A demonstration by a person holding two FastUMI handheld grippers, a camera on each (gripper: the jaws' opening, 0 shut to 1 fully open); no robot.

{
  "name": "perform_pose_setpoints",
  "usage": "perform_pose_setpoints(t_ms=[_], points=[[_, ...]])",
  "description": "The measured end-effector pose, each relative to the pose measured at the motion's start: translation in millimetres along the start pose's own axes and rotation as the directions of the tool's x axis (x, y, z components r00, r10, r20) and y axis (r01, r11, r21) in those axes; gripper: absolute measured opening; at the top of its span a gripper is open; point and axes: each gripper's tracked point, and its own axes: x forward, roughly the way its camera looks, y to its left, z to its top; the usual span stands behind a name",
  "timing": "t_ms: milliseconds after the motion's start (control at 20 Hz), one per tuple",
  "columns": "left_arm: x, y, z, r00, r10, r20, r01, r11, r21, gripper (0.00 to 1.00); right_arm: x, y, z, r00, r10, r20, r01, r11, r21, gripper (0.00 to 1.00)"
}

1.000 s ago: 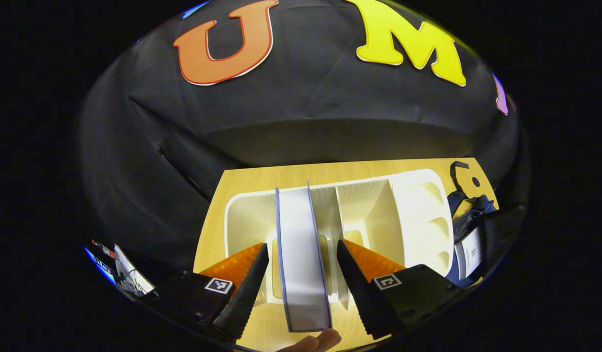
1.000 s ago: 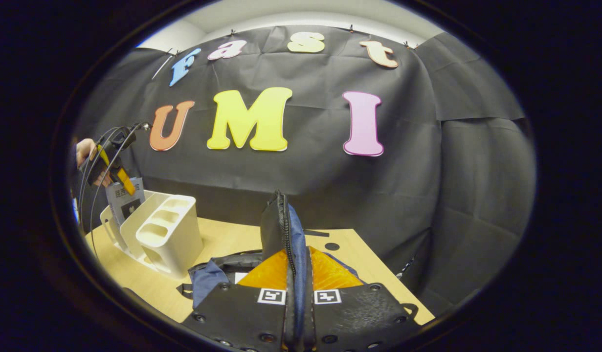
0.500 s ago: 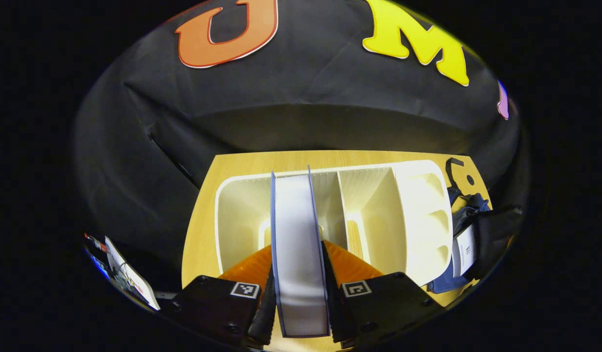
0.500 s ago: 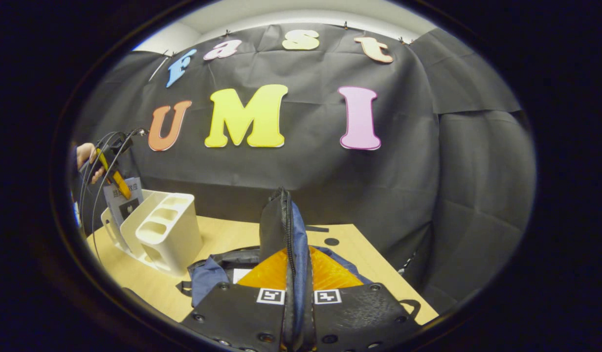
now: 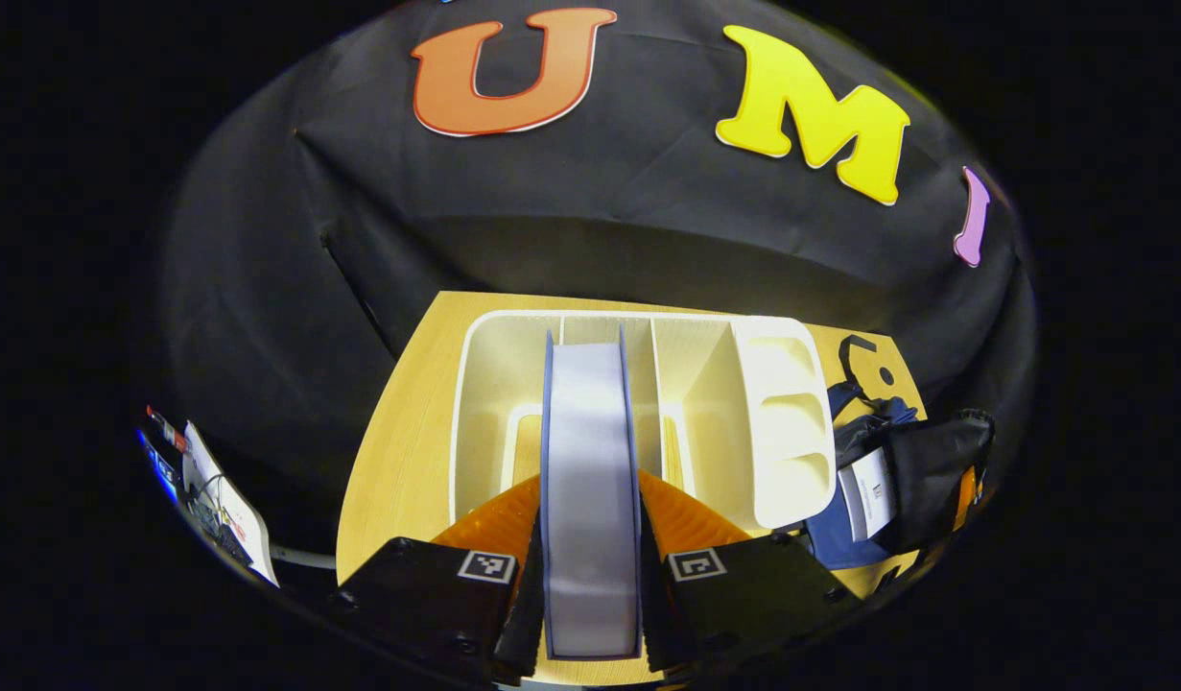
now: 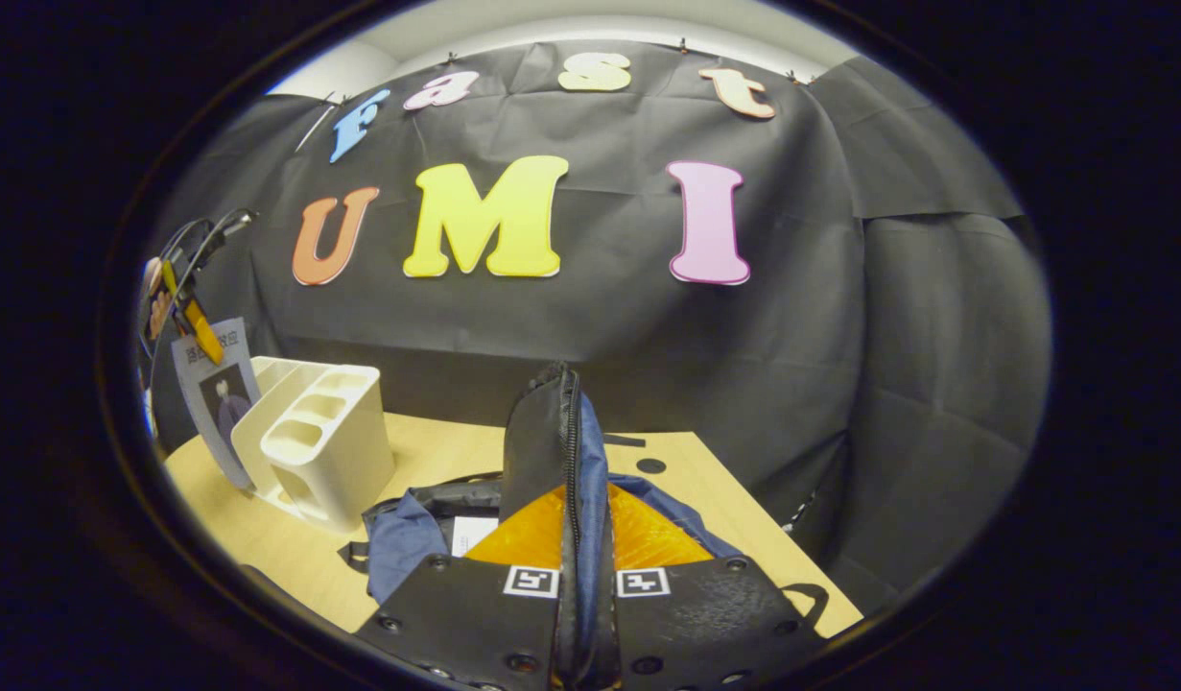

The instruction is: Open the schoolbag, grab two books from the bookshelf and put them into the schoolbag.

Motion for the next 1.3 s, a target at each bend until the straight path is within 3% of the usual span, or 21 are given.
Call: perform_pose_setpoints(t_ms=[200, 550, 950, 1300], points=[[-26.8, 5.9, -28.2, 0.999, -0.036, 0.026, 0.038, 0.993, -0.110, 0.43, -1.8, 5.2, -1.2, 1.000, -0.002, 0.004, 0.002, 1.000, -0.031, 0.07], [-58.0, 14.1, -87.8, 0.989, -0.134, 0.059, 0.145, 0.956, -0.257, 0.43, -2.0, 2.0, -13.7, 0.997, -0.043, -0.060, 0.041, 0.998, -0.039, 0.07], [-82.5, -15.4, -144.9, 0.943, -0.304, 0.133, 0.332, 0.849, -0.412, 0.43, -7.3, 3.4, -19.2, 0.992, -0.071, -0.103, 0.064, 0.995, -0.075, 0.08], [-80.2, -68.0, -157.9, 0.885, -0.440, 0.152, 0.461, 0.782, -0.420, 0.43, -10.7, 2.6, -16.8, 0.991, -0.077, -0.110, 0.066, 0.993, -0.101, 0.07]])
